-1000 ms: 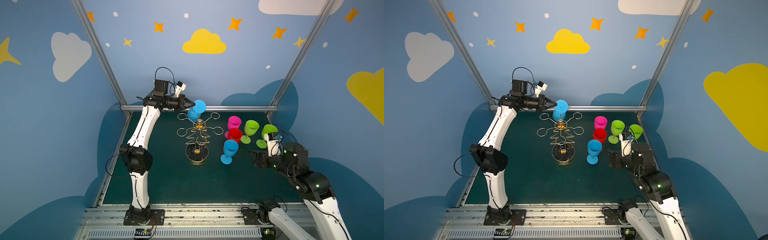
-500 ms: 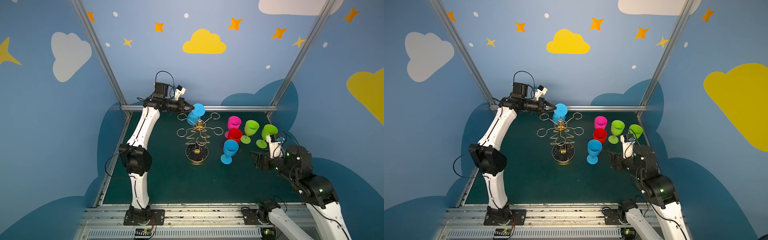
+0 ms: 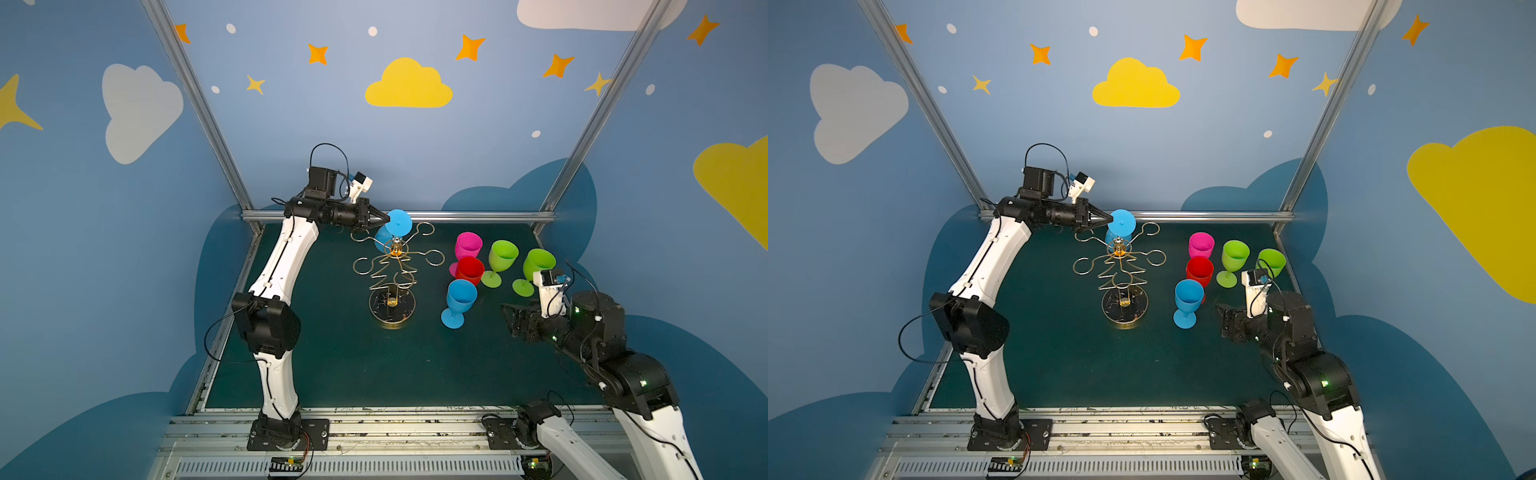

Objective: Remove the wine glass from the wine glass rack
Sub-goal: 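Close the left gripper on the hanging blue glass's base, then lift the blue glass up off the hook with the left gripper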

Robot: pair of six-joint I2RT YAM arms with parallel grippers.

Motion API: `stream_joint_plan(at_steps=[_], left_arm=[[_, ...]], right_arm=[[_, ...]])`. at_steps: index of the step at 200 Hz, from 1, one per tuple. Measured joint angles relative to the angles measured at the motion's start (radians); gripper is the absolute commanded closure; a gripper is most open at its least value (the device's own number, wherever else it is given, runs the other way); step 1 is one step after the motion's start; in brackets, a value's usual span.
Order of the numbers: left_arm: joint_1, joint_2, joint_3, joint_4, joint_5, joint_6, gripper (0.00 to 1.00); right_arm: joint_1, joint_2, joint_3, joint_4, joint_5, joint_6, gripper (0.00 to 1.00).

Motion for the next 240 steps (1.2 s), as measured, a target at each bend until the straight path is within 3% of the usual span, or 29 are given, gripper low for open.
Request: stream_joint_plan(at_steps=[141,175,240], left_arm=[[-0.027,0.085,0.083,0.138,0.031,-0.122,0.97],[-0.02,0.091,0.083,0.261,0.053,-0.223,0.97],[0.028,0.087,0.06,0.656,0.108,-0.515,0.97]], right_arm=[[0.0,-0.009,-0.005,0.0,0.006,0.0,0.2],[0.0,-0.008,-0.005,0.0,0.012,-0.003,0.2],[0.0,0.034,0.007,0.032,0.015,-0.024,0.2]])
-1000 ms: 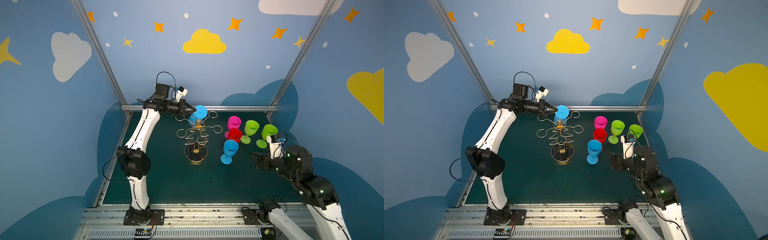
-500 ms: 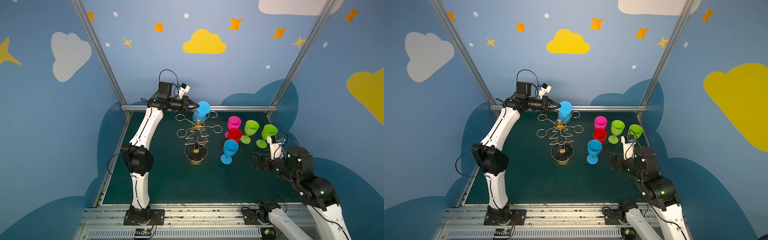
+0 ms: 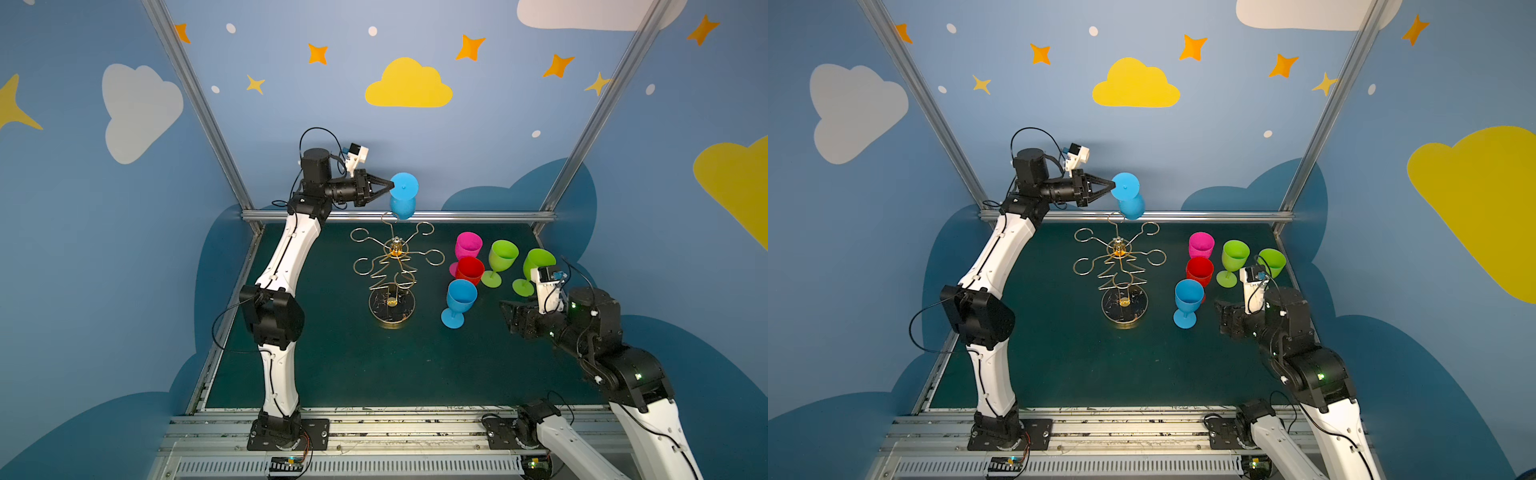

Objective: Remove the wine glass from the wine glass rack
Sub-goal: 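Lift the blue glass up off the hook with the left gripper, then grip the blue glass bowl with the right gripper while the left holds the base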

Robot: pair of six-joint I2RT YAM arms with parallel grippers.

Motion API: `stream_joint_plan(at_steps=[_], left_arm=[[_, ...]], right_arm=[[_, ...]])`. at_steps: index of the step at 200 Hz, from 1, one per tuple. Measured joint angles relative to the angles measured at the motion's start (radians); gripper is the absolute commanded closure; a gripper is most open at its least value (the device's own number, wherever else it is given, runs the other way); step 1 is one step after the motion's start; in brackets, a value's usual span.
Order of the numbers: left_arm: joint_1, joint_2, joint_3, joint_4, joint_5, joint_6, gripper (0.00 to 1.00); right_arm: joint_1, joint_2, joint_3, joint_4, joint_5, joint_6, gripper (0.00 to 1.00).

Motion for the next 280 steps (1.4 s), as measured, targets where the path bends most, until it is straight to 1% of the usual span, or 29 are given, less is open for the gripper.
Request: stream_joint_plan(at_steps=[31,55,85,118,146,174,234,280], left_arm=[[0.022,-0.01,-0.047,0.195,0.02,-0.161,0.97],[0.031,-0.015,-0.054,0.332,0.032,-0.281,0.97],[0.032,-0.05,-0.066,0.494,0.046,-0.428,0.97],[0.018,-0.127,-0.119,0.633,0.059,-0.537,0.97],[-0.019,-0.18,-0.163,0.69,0.068,-0.575,0.97],[-0.065,-0.226,-0.238,0.697,0.08,-0.584,0.97],[-0.109,-0.361,-0.429,0.634,0.086,-0.517,0.97],[-0.144,-0.436,-0.498,0.611,0.085,-0.486,0.97]], right_arm=[[0.0,0.015,0.023,0.053,0.003,-0.035,0.2],[0.0,0.023,0.031,0.119,-0.015,-0.063,0.2],[0.0,0.06,0.037,0.222,-0.067,-0.09,0.2],[0.0,0.125,0.061,0.347,-0.156,-0.113,0.2],[0.005,0.179,0.076,0.474,-0.226,-0.143,0.2],[0.023,0.218,0.076,0.599,-0.284,-0.192,0.18],[0.088,0.269,0.076,0.796,-0.398,-0.326,0.13],[0.133,0.328,0.082,0.869,-0.437,-0.403,0.13]])
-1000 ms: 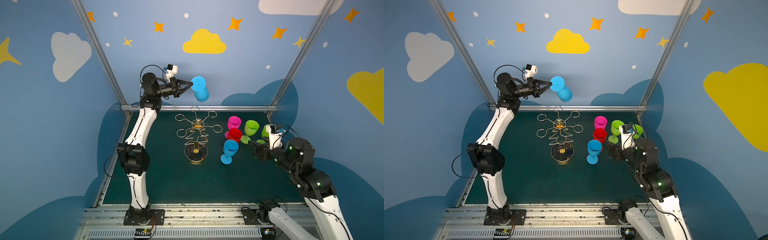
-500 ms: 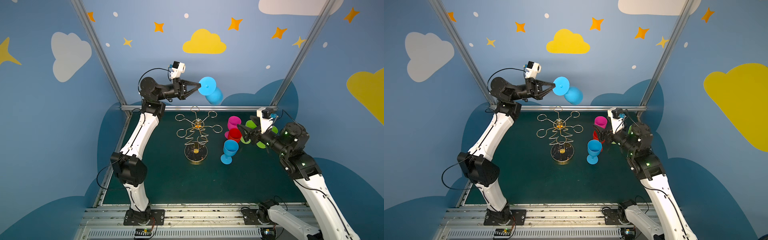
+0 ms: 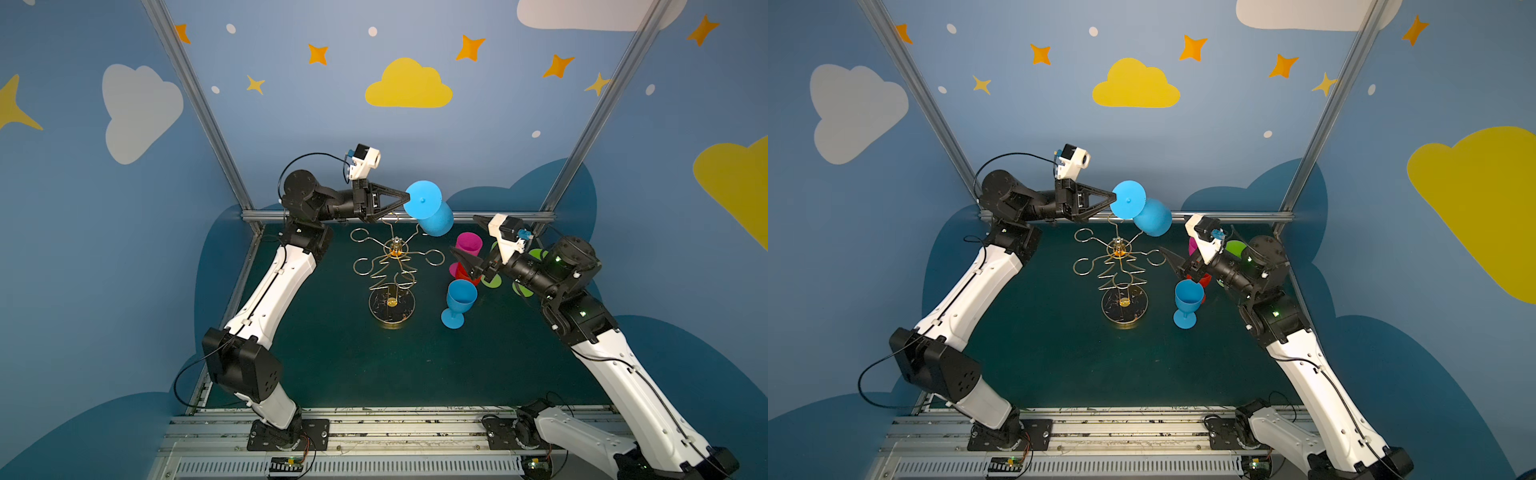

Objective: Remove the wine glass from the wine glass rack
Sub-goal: 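Grip the blue glass bowl with the right gripper while the left holds the base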

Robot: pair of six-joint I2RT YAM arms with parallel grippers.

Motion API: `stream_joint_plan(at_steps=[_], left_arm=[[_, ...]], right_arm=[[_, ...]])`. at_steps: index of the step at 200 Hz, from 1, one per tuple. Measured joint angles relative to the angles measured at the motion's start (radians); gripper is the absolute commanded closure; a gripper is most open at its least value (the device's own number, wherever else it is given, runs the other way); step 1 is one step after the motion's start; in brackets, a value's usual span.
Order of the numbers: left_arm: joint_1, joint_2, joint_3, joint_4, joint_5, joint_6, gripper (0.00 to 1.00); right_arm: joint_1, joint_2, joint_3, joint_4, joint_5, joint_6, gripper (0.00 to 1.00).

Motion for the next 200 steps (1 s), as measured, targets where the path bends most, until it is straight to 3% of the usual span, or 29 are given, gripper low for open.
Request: stream_joint_plan(at_steps=[71,159,200], left_arm=[[-0.027,-0.058,-0.071,-0.025,-0.002,0.022,0.97],[-0.046,-0.104,-0.097,-0.026,-0.008,0.016,0.97],[-0.046,-0.105,-0.099,-0.022,-0.023,0.014,0.97]], right_arm=[[0.048,0.122,0.084,0.029,0.004,-0.104,0.12],[0.072,0.231,0.099,0.043,0.03,-0.121,0.13],[0.077,0.232,0.101,0.042,0.037,-0.114,0.24]])
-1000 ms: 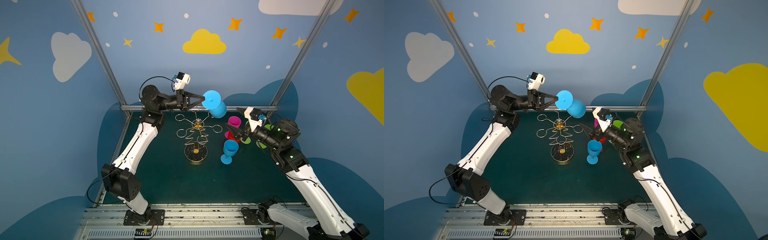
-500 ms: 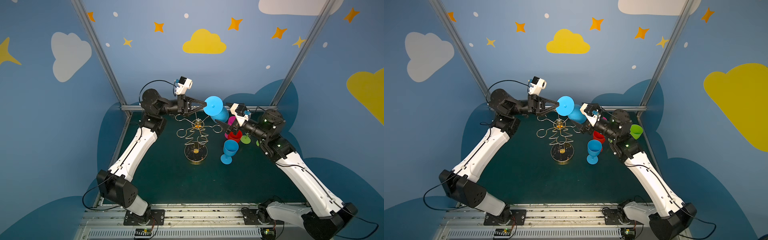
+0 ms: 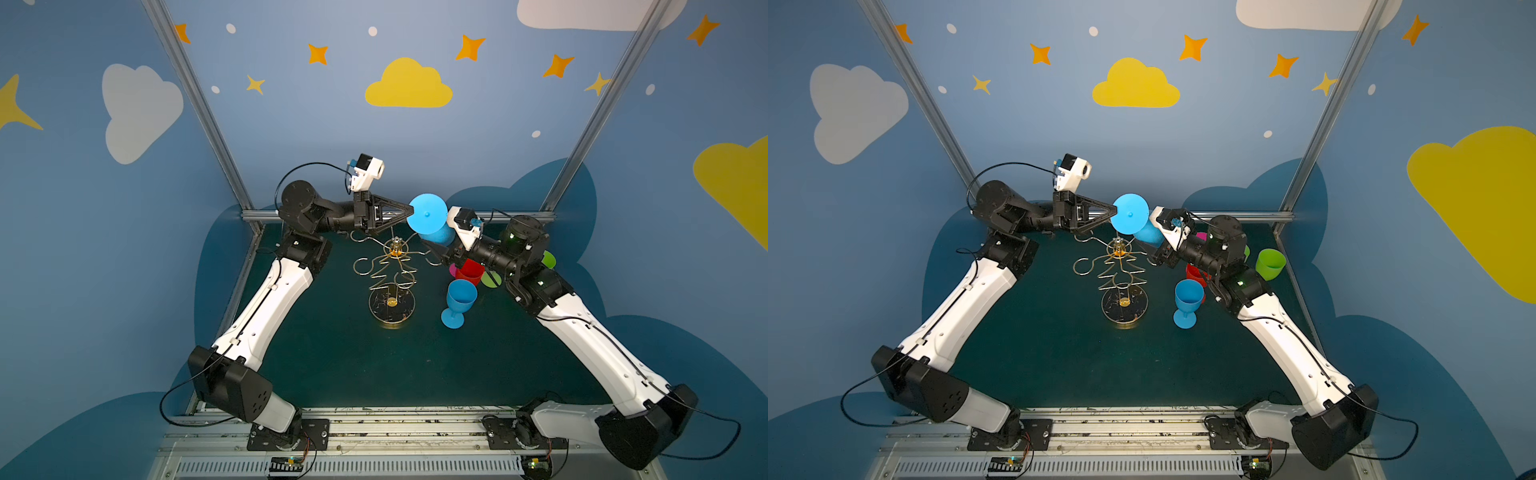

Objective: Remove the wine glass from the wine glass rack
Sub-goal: 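Grip the blue glass bowl with the right gripper while the left holds the base, then swing the blue glass down toward the table with both grippers holding it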

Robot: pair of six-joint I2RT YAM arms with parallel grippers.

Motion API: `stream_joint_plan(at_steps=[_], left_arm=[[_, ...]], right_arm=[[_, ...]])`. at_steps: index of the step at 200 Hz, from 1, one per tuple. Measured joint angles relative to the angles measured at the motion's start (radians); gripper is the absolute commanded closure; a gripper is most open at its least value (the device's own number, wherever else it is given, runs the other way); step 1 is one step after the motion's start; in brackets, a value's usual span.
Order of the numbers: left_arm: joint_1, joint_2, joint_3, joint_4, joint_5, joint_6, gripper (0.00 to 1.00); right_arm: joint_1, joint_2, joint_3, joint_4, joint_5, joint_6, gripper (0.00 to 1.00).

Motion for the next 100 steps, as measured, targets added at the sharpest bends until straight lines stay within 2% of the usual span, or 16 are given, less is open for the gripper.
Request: stream_joint_plan(at_steps=[31,55,74,83,100], left_arm=[[0.0,0.0,0.0,0.004,-0.006,0.001,0.95],[0.002,0.003,0.013,-0.002,-0.008,0.019,0.69],[0.008,0.023,0.05,-0.012,-0.006,0.035,0.5],[0.013,0.034,0.067,-0.014,-0.009,0.036,0.45],[0.024,0.051,0.082,-0.021,-0.021,0.061,0.41]], right_arm=[[0.006,-0.011,0.0,-0.015,0.018,0.009,0.35],[0.01,-0.045,-0.003,-0.051,0.045,0.037,0.46],[0.01,-0.088,-0.003,-0.095,0.076,0.074,0.52],[0.01,-0.109,-0.003,-0.125,0.093,0.091,0.55],[0.01,-0.144,0.012,-0.208,0.132,0.123,0.59]])
